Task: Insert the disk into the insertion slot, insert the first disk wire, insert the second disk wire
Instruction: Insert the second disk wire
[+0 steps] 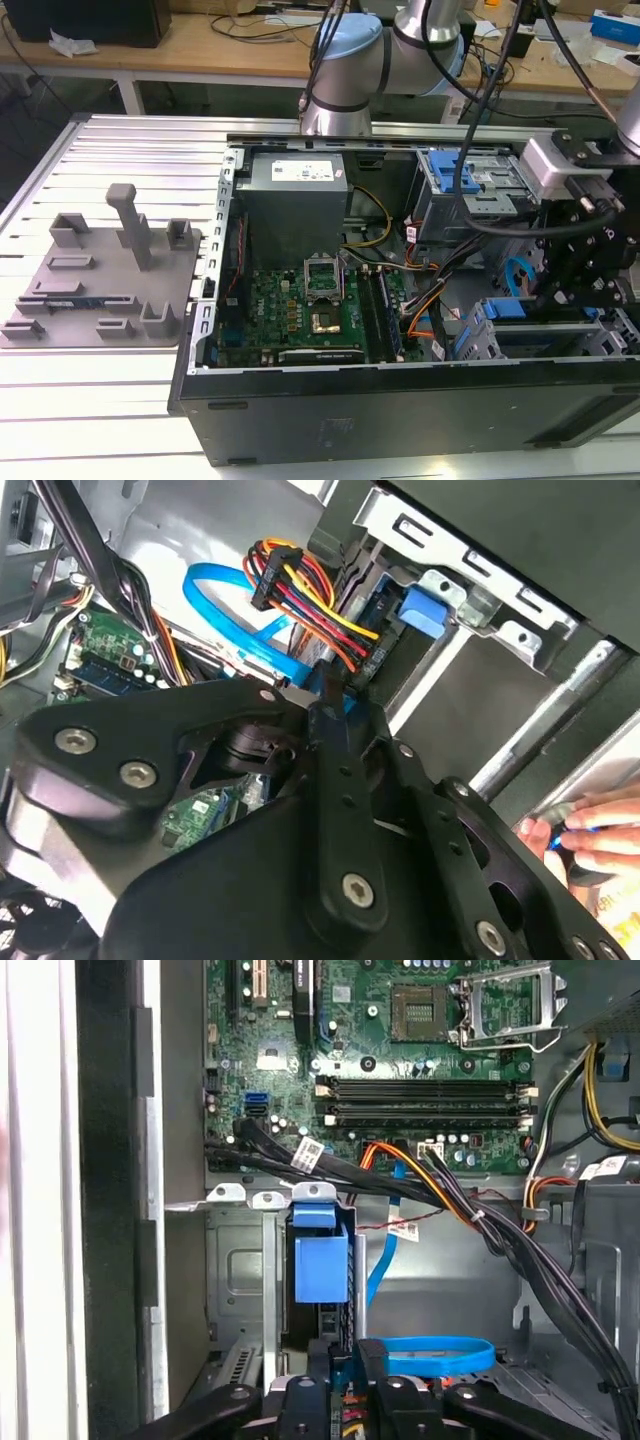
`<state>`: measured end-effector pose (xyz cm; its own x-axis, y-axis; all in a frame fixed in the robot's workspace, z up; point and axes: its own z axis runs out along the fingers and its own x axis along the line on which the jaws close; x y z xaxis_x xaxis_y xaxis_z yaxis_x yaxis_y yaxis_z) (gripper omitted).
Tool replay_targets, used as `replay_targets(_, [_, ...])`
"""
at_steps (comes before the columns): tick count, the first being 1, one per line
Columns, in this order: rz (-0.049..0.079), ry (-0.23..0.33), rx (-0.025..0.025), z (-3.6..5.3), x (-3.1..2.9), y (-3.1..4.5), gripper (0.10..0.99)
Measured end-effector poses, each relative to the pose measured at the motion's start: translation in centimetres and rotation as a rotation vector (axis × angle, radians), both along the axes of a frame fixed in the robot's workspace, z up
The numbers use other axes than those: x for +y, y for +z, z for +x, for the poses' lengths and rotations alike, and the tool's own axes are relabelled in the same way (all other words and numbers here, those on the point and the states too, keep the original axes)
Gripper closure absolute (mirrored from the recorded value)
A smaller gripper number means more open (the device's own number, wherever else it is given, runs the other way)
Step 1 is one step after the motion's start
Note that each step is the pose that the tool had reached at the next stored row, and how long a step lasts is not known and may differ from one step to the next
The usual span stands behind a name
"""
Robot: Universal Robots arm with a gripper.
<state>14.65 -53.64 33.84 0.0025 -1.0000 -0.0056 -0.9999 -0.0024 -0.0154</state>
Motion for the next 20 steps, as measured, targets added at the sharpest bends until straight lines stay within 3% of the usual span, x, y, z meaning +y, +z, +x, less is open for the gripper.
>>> replay_targets(3, [-0.004, 0.000, 0.0000, -0.01, 0.07, 0.73, 0.851])
replay_targets(6, [-0.012, 0.000, 0.0000, -0.03, 0.32, 2.41, 0.851])
replay_targets(7, [-0.019, 0.000, -0.0002, -0.05, 0.54, 3.24, 0.863])
replay_targets(8, [-0.026, 0.000, -0.0010, -0.07, 0.88, 4.68, 0.980])
replay_targets(9, [-0.028, 0.000, -0.0018, -0.09, 0.94, 5.22, 0.980])
replay_targets(20, [-0.029, 0.000, -0.0026, -0.14, 0.98, 5.32, 0.980])
